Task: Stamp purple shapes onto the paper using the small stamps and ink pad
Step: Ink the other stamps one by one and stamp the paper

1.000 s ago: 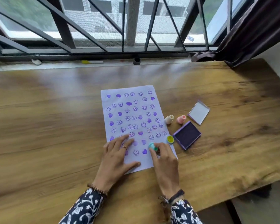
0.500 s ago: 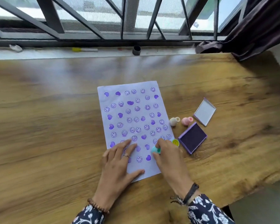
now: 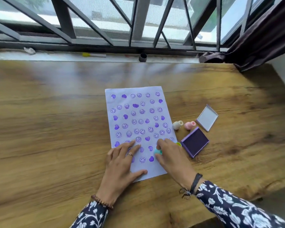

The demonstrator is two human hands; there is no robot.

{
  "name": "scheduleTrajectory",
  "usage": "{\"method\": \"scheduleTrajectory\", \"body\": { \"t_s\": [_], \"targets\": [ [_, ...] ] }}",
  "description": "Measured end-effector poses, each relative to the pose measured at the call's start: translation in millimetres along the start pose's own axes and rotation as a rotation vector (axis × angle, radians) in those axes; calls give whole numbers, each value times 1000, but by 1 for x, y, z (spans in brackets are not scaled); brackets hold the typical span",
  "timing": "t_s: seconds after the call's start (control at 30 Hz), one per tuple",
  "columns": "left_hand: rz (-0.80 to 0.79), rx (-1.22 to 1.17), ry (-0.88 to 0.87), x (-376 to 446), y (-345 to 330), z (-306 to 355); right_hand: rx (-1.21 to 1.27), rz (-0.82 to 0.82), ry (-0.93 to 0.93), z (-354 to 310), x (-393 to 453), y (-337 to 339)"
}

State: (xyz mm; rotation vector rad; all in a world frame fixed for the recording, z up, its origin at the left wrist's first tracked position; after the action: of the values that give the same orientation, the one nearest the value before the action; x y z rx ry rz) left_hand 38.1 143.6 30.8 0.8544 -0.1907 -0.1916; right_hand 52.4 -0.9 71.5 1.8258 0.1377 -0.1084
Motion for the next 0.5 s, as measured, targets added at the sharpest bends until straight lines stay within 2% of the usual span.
{"method": "scheduleTrajectory", "body": {
  "t_s": [0.07,0.13,0.3,0.37,0.5],
  "targets": [
    [0,-16,-7,0,0,0,24,45,24,1,-6,-1],
    [-12,-17,-9,0,1,0,202,114,-17,11,-15,0],
    [-15,3,-28,-2,2,3,1173,413,-570,70,-38,11],
    [7,-7,-24,1,5,7,1439,429,-725,86,-46,8],
    [97,8,-33,15,1,30,1748,348,-805,99,-51,9]
  ]
}}
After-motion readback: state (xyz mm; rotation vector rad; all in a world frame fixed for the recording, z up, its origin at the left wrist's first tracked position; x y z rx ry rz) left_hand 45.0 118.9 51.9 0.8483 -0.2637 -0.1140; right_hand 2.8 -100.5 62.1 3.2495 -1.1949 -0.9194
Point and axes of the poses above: each hand's wrist, its own x-axis towards the middle knuckle, its own y-axis out of the back of the hand, z = x × y, the point moved 6 cm from there along x, towards the middle knuckle, and after that the axes turned 7 degrees about z, right-handed, at the moved point
